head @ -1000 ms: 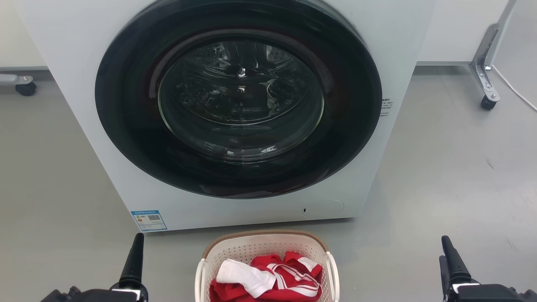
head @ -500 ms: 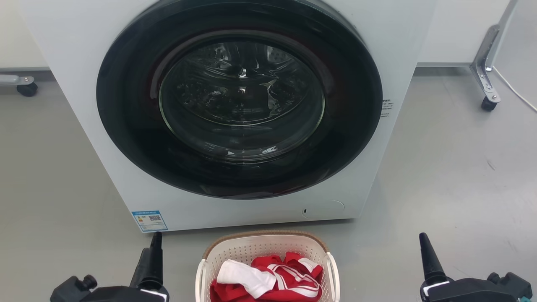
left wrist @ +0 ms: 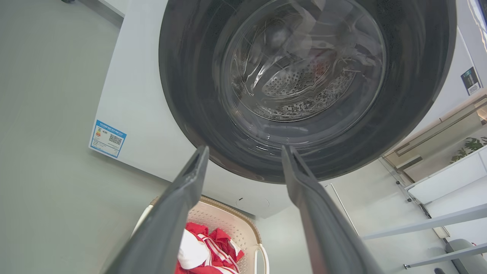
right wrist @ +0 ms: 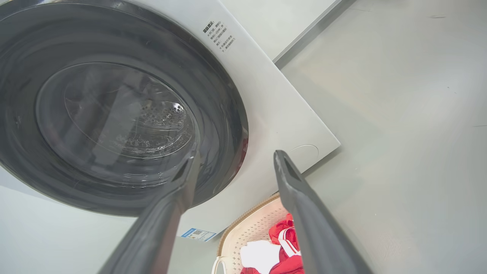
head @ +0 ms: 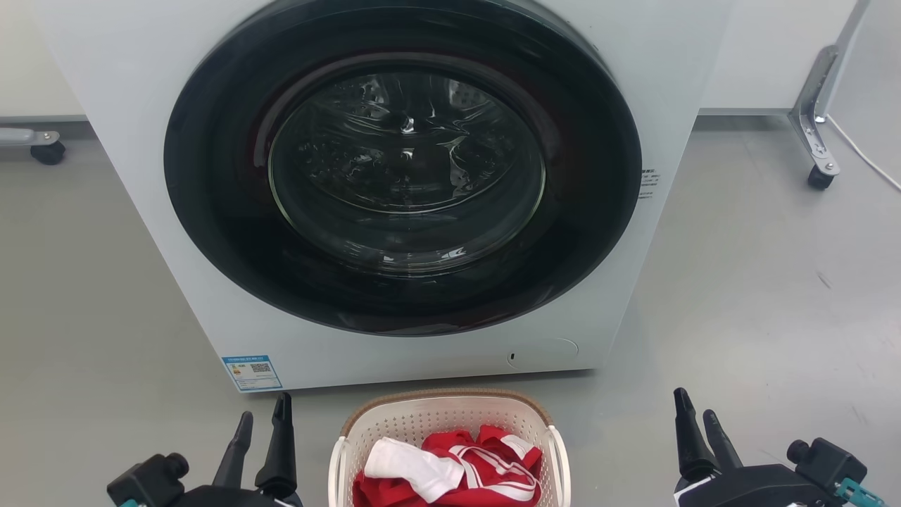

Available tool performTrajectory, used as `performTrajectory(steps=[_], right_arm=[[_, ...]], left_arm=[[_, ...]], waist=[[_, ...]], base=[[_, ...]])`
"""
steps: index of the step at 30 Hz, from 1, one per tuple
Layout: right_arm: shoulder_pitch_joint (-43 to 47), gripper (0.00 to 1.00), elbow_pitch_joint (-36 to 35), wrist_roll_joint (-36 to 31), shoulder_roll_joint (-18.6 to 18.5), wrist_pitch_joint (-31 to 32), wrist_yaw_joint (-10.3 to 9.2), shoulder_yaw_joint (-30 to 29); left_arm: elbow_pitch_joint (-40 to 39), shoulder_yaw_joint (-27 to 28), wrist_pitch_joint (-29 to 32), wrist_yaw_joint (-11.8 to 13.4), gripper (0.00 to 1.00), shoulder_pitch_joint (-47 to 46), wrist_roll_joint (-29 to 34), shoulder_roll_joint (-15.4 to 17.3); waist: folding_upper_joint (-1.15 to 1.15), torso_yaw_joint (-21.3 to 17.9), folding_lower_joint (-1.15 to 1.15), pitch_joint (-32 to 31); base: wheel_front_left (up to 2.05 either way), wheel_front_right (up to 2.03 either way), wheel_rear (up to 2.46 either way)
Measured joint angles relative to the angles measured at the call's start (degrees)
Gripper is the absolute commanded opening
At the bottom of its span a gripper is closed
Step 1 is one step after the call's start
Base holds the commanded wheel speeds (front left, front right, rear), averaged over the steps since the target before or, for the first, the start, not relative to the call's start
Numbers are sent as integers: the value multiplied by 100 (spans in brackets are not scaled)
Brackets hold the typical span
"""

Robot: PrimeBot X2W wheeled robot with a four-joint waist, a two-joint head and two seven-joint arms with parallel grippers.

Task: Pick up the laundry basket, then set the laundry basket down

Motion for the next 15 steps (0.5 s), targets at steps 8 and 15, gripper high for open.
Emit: performTrajectory(steps=[8, 15], right_arm=[[1, 100, -70, -703, -7, -172, -138, 158], [3, 100, -170, -1284, -18, -321, -223, 258]], left_arm=[[-159, -140, -182, 105, 100, 40, 797, 59], [-308, -249, -333, 202, 100, 114, 1462, 79]], waist=[[0, 1, 0, -9], [0, 3, 0, -11]], base=[[0, 0, 0], [0, 0, 0]])
